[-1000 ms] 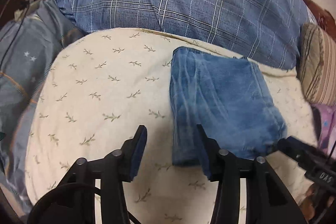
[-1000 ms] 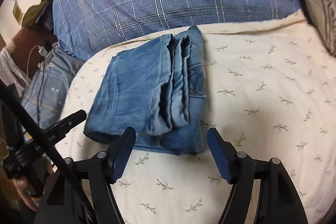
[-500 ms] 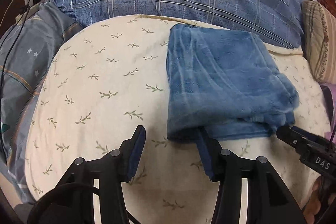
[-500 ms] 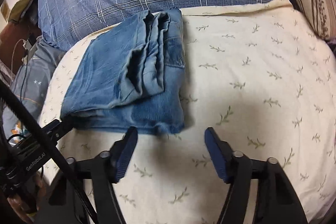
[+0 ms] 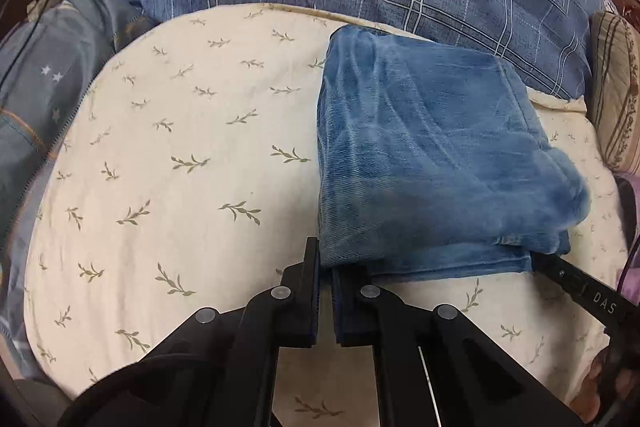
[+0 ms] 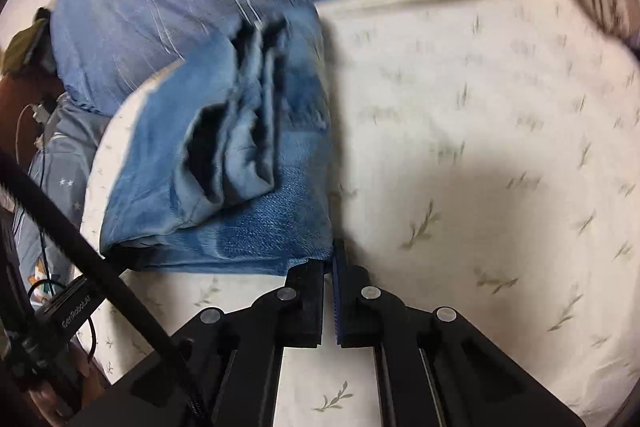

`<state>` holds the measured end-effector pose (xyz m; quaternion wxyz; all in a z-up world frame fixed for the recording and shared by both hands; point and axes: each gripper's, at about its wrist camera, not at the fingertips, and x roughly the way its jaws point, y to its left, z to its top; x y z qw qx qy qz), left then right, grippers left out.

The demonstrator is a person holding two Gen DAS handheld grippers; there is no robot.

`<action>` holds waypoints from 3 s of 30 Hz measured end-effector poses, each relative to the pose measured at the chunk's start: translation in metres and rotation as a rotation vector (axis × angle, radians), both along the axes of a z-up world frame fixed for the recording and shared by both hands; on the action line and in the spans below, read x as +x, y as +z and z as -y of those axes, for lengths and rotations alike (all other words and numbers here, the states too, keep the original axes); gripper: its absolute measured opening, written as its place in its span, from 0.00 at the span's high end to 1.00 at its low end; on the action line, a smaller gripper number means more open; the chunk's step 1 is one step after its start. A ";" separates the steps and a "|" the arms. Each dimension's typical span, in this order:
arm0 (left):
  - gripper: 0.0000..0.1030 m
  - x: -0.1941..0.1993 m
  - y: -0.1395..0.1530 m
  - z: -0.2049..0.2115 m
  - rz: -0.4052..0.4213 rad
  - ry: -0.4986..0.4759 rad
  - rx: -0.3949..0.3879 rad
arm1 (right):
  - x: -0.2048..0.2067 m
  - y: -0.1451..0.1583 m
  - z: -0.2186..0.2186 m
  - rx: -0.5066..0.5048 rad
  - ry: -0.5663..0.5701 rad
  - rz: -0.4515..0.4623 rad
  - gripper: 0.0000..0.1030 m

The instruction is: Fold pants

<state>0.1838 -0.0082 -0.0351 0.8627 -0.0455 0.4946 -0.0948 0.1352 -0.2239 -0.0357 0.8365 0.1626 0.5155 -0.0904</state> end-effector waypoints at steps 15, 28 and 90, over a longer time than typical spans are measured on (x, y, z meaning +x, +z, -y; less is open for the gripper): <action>0.41 -0.117 0.048 0.003 0.269 -0.022 0.145 | -0.083 0.056 -0.023 -0.036 0.019 0.154 0.22; 0.42 -0.149 0.059 -0.016 0.360 0.116 0.106 | -0.097 0.075 -0.038 -0.073 0.019 0.251 0.22; 0.30 -0.153 0.073 -0.011 0.351 0.054 0.108 | -0.094 0.081 -0.062 -0.143 0.081 0.270 0.19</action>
